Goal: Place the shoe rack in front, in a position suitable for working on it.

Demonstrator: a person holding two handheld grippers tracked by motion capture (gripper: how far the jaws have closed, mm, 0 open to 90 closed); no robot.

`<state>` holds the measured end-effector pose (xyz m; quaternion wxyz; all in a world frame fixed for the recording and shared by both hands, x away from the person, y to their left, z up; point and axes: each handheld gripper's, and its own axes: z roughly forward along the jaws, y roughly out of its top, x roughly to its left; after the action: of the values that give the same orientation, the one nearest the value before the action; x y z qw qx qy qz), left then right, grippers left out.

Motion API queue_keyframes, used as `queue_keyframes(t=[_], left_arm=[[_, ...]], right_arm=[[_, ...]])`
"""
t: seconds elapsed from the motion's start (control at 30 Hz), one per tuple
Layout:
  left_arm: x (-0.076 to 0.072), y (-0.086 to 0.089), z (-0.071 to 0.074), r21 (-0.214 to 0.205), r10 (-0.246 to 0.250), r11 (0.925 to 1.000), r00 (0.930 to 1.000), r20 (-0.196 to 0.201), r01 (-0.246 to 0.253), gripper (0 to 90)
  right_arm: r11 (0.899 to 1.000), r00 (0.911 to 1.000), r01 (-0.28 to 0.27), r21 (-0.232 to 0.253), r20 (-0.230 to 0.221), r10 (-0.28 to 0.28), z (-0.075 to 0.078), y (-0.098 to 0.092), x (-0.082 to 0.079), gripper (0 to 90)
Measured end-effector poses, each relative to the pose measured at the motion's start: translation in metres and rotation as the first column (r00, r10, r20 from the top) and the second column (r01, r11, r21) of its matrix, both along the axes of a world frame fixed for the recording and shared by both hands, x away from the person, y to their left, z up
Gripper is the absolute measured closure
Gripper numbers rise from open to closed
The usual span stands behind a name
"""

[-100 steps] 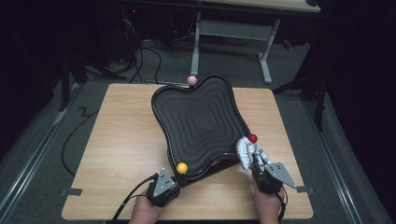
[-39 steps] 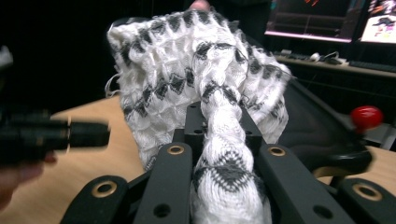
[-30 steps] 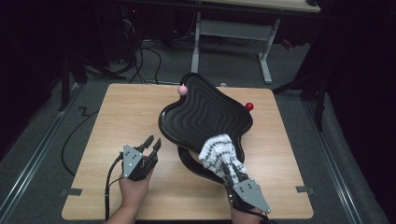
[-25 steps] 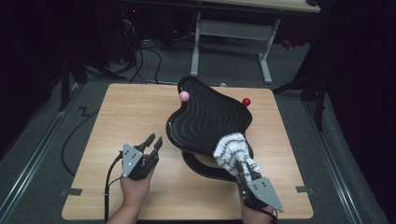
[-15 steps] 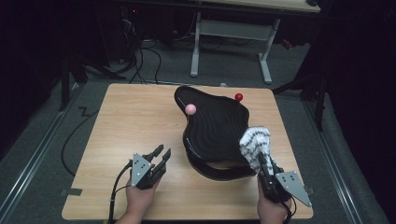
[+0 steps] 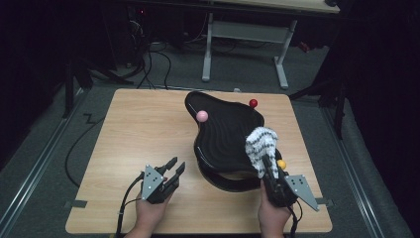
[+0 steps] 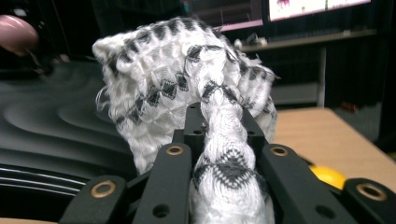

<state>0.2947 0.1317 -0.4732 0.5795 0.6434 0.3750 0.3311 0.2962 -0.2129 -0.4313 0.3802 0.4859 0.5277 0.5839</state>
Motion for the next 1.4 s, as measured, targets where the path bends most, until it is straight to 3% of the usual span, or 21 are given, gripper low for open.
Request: queue_keyframes(t=[0.07, 0.2, 0.27, 0.4, 0.57, 0.67, 0.97, 1.1, 1.3, 1.4], left_arm=[[0.000, -0.001, 0.000, 0.002, -0.005, 1.0000, 1.0000, 0.000, 0.005, 64.9], [-0.001, -0.002, 0.000, 0.005, -0.009, 0.9999, 1.0000, 0.001, 0.009, 64.8], [-0.001, -0.002, -0.001, 0.007, -0.011, 0.9999, 0.9999, 0.000, 0.011, 64.8], [-0.001, -0.002, -0.001, 0.008, -0.013, 0.9999, 0.9999, -0.001, 0.013, 64.8], [-0.001, 0.000, -0.001, 0.008, -0.014, 0.9999, 0.9999, -0.001, 0.014, 64.8], [-0.001, 0.000, -0.001, 0.009, -0.013, 0.9999, 0.9999, -0.003, 0.013, 64.9], [-0.001, 0.001, -0.001, 0.005, -0.011, 0.9999, 0.9999, -0.003, 0.011, 64.8], [0.000, 0.002, -0.002, 0.003, -0.010, 0.9999, 0.9999, -0.004, 0.010, 64.8], [0.000, 0.003, -0.002, 0.003, -0.009, 1.0000, 0.9999, -0.006, 0.009, 64.9], [0.000, 0.003, -0.002, 0.001, -0.008, 1.0000, 1.0000, -0.004, 0.008, 64.9]], right_arm=[[1.000, 0.9984, -0.021, 0.009, -0.053, 0.021, -0.002, -0.003, 0.005, 77.6], [0.997, 0.9922, -0.073, 0.013, -0.100, 0.074, -0.007, -0.006, 0.010, 77.9], [0.997, 0.9908, -0.072, 0.037, -0.112, 0.076, -0.010, -0.012, 0.013, 77.8], [0.986, 0.9828, -0.092, 0.140, -0.146, 0.112, -0.020, -0.025, 0.020, 78.7], [0.981, 0.9778, -0.095, 0.169, -0.169, 0.124, -0.018, -0.024, 0.021, 78.7], [0.977, 0.9714, -0.132, 0.168, -0.174, 0.161, -0.013, -0.018, 0.019, 78.4], [0.961, 0.9590, -0.248, 0.124, -0.108, 0.262, 0.008, 0.027, 0.007, 77.0], [0.948, 0.9491, -0.297, 0.115, -0.073, 0.306, 0.018, 0.050, 0.002, 76.5], [0.938, 0.9385, -0.344, 0.047, -0.016, 0.345, 0.035, 0.083, -0.006, 75.6], [0.939, 0.9386, -0.345, -0.006, 0.014, 0.345, 0.042, 0.096, -0.010, 75.0]])
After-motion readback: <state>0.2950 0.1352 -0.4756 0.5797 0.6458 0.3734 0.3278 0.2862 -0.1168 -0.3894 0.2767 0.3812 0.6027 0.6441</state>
